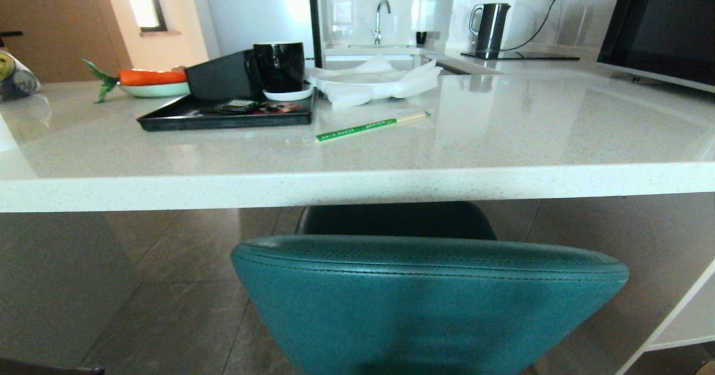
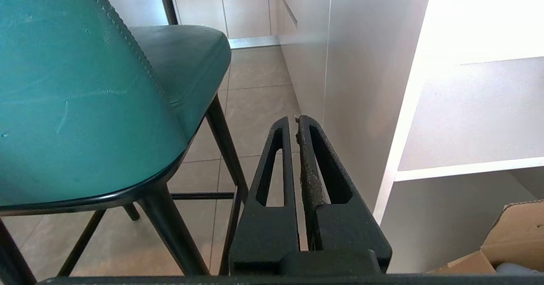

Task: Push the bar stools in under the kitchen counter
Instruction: Pull the blue chair out from under the dining table

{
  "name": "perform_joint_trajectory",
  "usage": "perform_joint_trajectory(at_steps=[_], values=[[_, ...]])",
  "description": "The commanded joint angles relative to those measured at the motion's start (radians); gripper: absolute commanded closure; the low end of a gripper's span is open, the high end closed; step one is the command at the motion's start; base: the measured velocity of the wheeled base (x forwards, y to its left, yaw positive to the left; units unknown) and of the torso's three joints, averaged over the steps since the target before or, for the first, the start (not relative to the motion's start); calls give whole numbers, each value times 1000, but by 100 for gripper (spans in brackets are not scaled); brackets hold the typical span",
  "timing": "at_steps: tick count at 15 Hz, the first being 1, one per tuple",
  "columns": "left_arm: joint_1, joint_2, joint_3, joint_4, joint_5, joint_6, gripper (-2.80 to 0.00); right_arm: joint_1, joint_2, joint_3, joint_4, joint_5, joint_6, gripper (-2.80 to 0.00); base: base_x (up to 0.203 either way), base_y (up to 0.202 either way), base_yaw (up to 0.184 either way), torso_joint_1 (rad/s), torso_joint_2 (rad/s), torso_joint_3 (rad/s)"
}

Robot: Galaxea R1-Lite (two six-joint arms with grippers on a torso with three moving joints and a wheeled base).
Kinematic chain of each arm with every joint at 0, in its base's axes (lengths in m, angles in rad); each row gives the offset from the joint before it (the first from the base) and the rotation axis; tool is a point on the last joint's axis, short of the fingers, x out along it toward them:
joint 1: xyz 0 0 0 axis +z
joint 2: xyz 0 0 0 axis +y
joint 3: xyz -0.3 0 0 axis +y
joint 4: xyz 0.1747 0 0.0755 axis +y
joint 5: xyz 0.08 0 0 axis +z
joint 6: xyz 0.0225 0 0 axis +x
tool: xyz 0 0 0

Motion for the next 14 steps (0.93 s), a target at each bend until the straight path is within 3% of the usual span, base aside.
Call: perform_joint_trajectory(at_steps=[1,6,14], values=[[2,-2,1,0,0,-1,0,0,0,25,-1,-1,0,0,0,0,0,0,0,0],[3,-3,2,-3,37,-24,0,0,0,25,-1,0,1,0,0,0,0,0,0,0],[3,-3,2,-3,31,-16,0,0,-2,25,-2,1,0,0,0,0,0,0,0,0]])
